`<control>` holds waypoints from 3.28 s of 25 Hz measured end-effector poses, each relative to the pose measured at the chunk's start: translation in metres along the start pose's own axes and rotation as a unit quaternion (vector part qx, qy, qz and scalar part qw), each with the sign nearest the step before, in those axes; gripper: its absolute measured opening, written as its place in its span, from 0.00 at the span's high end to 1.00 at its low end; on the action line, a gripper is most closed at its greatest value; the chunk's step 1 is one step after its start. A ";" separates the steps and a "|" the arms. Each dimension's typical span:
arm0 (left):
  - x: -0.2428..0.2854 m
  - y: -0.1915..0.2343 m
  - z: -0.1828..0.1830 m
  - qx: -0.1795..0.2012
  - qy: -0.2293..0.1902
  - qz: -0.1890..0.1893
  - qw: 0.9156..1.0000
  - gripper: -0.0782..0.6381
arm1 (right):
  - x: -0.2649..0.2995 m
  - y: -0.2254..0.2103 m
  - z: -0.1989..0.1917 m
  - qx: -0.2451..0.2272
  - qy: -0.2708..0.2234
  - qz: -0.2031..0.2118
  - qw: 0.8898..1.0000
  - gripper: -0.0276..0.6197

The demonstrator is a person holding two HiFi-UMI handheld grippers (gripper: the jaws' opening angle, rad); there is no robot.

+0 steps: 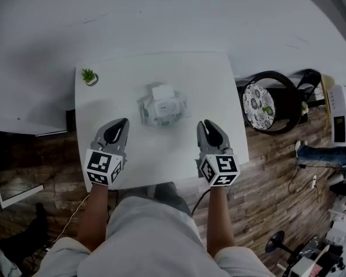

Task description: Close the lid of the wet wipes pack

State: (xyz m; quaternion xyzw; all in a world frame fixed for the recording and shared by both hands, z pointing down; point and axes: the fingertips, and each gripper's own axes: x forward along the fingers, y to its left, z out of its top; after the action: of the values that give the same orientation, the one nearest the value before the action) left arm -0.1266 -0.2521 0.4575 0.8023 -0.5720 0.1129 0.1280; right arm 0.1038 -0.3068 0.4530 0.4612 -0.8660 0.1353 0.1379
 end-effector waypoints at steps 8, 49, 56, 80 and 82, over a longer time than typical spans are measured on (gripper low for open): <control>0.034 -0.001 -0.002 -0.021 0.020 0.038 0.999 0.88 | 0.057 -0.019 -0.001 -0.024 0.032 0.074 0.996 0.84; 0.099 0.012 -0.074 -0.027 0.103 0.031 0.994 0.88 | 0.231 0.013 -0.056 -0.204 0.197 0.323 0.903 0.84; 0.100 0.006 -0.076 -0.006 0.116 0.022 0.993 0.88 | 0.240 0.024 -0.056 -0.289 0.242 0.397 0.837 0.84; 0.109 -0.010 -0.082 0.019 0.131 0.005 0.991 0.88 | 0.240 0.023 -0.088 -0.225 0.333 0.472 0.784 0.77; 0.110 -0.011 -0.083 0.019 0.131 0.003 0.991 0.88 | 0.243 0.023 -0.092 -0.222 0.345 0.473 0.780 0.75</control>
State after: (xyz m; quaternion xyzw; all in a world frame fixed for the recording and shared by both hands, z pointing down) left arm -0.0838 -0.3186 0.5703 0.7810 -0.5507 0.2285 0.1860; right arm -0.0347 -0.4460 0.6239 -0.1269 -0.8761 0.1378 0.4442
